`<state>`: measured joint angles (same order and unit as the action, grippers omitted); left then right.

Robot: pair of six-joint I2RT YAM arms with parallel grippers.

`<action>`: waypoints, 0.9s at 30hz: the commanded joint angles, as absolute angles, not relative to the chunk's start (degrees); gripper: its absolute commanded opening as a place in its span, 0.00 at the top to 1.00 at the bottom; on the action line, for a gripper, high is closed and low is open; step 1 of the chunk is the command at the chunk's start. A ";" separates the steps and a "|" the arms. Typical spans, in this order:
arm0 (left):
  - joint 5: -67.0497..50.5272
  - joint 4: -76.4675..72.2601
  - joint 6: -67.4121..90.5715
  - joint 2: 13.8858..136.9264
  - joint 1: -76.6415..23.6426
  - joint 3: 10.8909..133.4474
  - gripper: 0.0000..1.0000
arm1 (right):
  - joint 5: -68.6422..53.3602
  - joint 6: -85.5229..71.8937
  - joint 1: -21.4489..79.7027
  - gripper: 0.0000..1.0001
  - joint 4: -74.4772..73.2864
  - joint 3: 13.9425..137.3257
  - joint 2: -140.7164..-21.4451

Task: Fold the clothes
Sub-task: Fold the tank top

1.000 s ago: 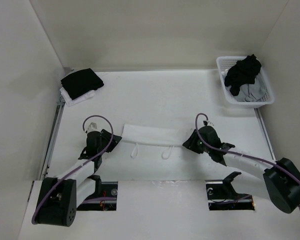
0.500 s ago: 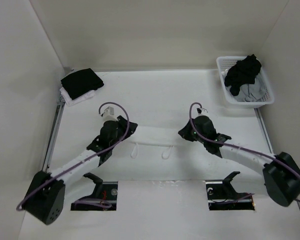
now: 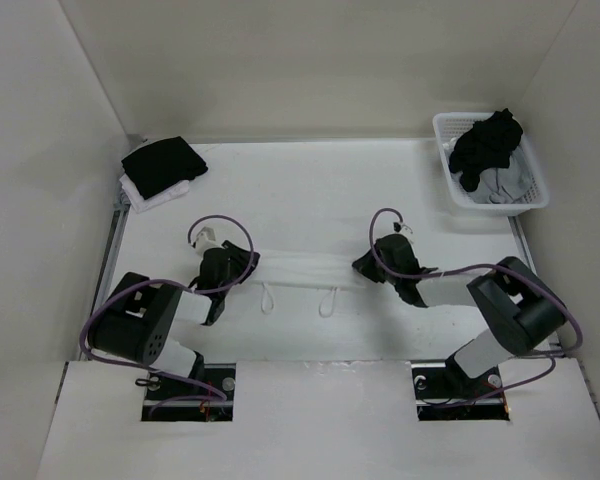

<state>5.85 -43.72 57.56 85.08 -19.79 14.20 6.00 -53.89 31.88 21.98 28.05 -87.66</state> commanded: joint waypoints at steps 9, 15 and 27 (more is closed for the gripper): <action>-1.32 -47.91 58.45 76.66 -14.37 10.46 0.73 | 4.48 -57.57 34.50 0.88 35.86 26.37 -92.30; -0.62 -38.86 56.78 65.32 -18.76 13.18 0.72 | 4.22 -55.02 34.23 0.54 33.40 23.39 -81.31; -0.88 -34.28 55.02 59.59 -19.64 15.12 0.71 | 9.05 -57.65 35.72 0.43 19.95 19.69 -76.46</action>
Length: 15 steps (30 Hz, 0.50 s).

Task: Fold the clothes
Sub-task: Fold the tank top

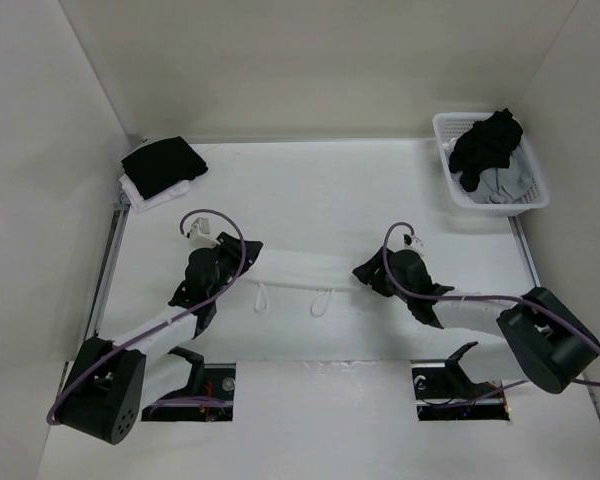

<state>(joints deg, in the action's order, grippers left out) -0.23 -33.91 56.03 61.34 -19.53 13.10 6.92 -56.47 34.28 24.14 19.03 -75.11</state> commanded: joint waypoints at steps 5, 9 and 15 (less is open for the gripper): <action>-1.14 -32.96 55.02 57.93 -19.64 15.47 0.71 | 6.51 -57.74 35.90 0.44 21.70 21.53 -81.38; -0.97 -31.47 55.02 55.55 -19.38 15.64 0.71 | 2.99 -59.93 35.03 0.57 26.00 21.54 -85.51; -0.62 -28.22 54.93 50.81 -19.64 16.87 0.71 | 1.41 -61.78 33.18 0.85 33.73 20.31 -89.12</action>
